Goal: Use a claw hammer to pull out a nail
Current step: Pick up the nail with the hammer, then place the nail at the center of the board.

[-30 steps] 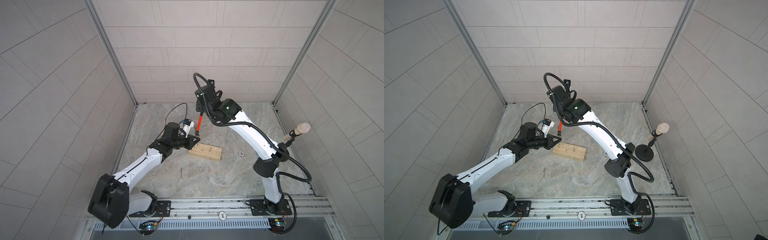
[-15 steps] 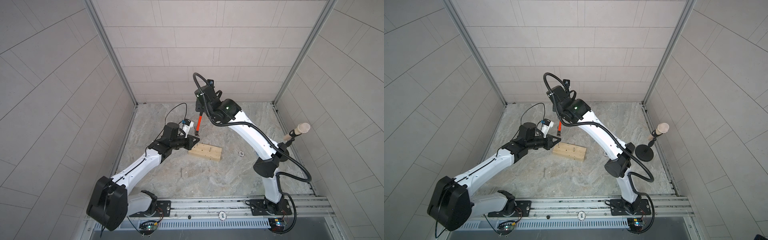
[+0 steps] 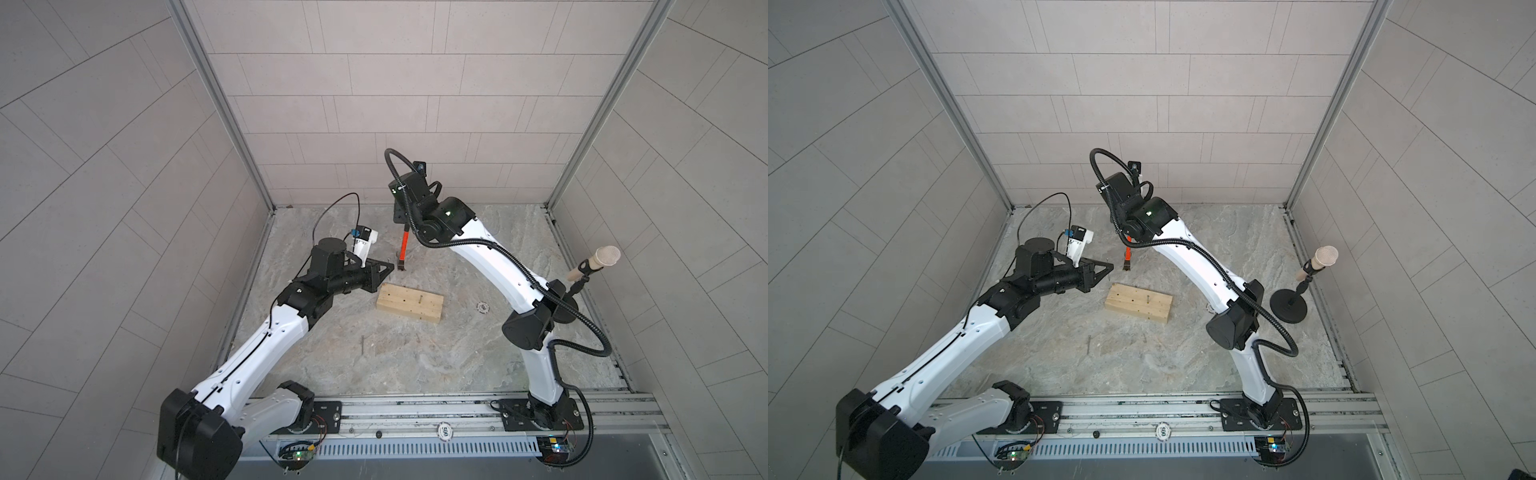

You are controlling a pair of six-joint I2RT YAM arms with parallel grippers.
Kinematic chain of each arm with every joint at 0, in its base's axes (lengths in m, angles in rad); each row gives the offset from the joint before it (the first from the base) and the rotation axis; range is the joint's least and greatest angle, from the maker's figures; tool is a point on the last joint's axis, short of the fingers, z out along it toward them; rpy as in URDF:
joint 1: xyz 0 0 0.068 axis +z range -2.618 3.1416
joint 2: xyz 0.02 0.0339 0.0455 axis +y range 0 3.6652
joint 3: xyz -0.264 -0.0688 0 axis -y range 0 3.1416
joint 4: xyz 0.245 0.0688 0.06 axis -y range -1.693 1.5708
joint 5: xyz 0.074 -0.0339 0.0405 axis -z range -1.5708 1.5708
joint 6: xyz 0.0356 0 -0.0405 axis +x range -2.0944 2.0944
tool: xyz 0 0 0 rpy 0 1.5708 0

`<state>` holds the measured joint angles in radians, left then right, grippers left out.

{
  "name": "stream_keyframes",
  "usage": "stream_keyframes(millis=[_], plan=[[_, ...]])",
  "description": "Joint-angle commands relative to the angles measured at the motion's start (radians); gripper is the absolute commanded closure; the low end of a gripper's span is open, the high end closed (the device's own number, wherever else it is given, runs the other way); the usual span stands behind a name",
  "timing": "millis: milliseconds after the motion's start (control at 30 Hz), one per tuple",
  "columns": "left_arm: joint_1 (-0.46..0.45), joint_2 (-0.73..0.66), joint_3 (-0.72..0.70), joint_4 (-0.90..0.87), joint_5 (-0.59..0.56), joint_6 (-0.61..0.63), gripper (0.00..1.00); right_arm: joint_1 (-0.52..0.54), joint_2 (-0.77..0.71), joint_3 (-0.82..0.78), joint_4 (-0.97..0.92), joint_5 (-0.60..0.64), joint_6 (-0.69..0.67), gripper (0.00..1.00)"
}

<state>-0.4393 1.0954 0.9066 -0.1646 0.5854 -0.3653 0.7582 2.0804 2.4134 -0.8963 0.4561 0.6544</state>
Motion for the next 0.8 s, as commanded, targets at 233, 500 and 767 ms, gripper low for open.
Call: stream_keyframes(millis=[233, 500, 767], plan=[[0.0, -0.059, 0.01, -0.135, -0.098, 0.009, 0.99, 0.001, -0.012, 0.008, 0.057, 0.038, 0.014, 1.0], [-0.001, -0.096, -0.067, -0.195, -0.19, -0.036, 0.98, -0.003, -0.023, 0.007, 0.036, 0.064, 0.011, 1.0], [0.0, -0.146, -0.163, -0.226, -0.268, -0.074, 0.98, -0.002, -0.056, -0.03, 0.015, 0.083, 0.014, 1.0]])
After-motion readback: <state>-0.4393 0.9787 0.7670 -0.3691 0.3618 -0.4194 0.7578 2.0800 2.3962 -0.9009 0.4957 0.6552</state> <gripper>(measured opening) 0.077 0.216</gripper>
